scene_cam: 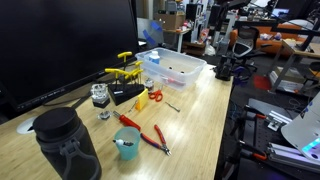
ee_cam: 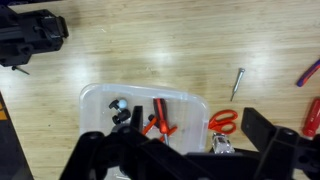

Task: Put the silver nail inside the clear container on the right

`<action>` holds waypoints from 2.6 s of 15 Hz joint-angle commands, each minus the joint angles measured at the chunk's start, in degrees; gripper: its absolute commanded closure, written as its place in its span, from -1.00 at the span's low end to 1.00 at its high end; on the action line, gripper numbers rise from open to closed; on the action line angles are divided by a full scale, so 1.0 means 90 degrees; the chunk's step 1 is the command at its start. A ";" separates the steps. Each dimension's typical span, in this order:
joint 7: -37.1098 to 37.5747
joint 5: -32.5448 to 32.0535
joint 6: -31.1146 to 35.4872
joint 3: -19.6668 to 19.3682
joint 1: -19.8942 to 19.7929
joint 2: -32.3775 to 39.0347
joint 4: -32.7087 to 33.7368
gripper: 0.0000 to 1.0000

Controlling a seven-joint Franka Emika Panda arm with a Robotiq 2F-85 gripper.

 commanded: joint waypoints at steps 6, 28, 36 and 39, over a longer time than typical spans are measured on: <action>-0.0237 0.0556 0.0466 -0.0050 0.0115 0.0316 -0.0050 -1.00; -0.1455 0.2614 0.2347 0.0419 0.0577 0.3225 0.0134 -1.00; -0.1425 0.2372 0.2409 0.0801 0.0582 0.4460 0.0681 -1.00; -0.0980 0.1876 0.2541 0.0766 0.0707 0.4816 0.0869 -1.00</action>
